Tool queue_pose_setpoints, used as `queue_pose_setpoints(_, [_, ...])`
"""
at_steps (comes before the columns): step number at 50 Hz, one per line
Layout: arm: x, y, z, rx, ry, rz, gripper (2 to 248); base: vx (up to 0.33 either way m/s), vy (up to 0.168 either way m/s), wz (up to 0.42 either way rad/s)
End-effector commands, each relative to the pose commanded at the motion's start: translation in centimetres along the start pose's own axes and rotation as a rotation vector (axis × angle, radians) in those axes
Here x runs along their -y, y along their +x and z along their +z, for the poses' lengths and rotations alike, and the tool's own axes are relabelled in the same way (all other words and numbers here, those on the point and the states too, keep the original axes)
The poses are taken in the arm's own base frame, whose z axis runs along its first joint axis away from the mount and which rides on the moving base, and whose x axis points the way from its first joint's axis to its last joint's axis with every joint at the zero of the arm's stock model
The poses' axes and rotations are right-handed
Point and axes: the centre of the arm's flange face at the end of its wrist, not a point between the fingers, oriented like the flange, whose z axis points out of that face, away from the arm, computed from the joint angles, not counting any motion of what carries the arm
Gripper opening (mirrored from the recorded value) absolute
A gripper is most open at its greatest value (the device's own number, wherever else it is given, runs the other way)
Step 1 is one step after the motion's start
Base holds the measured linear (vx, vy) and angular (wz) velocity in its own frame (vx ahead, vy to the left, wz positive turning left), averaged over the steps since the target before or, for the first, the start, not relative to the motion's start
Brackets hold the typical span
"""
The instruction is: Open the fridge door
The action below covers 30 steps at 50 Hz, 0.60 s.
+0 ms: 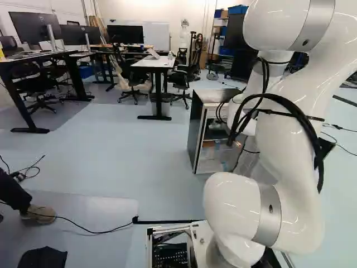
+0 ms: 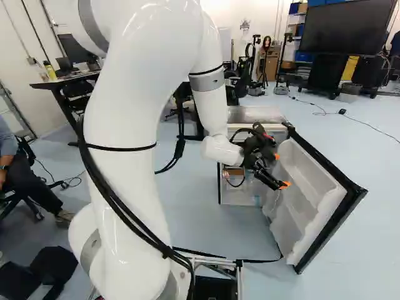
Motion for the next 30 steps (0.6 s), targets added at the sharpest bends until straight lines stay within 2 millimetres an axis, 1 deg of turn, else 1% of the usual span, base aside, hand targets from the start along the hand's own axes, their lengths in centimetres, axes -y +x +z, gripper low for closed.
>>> queue_pose_setpoints(5, [0.30, -0.28, -0.48, 0.014, 0.051, -0.036, 247, 0.000, 0.000, 0.000])
queue_pose_setpoints(12, [0.69, -0.45, -0.68, 0.025, 0.102, -0.072, 247, 0.000, 0.000, 0.000])
queue_pose_setpoints(30, [0.86, -0.49, -0.99, 0.028, 0.125, -0.086, 247, 0.000, 0.000, 0.000])
